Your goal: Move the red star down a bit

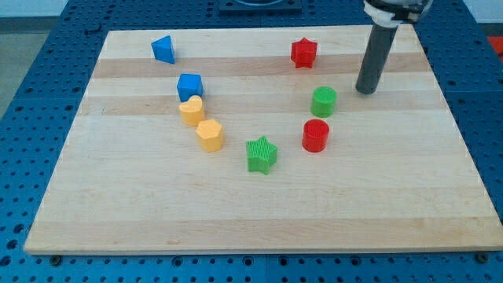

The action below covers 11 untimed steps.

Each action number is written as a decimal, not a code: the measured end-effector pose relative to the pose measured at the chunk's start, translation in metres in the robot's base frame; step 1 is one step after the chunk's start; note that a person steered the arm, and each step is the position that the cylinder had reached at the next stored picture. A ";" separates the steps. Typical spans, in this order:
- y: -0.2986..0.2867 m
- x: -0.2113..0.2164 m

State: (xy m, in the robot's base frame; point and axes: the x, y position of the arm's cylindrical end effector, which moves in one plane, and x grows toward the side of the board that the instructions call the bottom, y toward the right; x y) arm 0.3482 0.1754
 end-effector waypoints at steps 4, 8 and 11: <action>-0.147 -0.120; -0.075 -0.081; -0.074 -0.064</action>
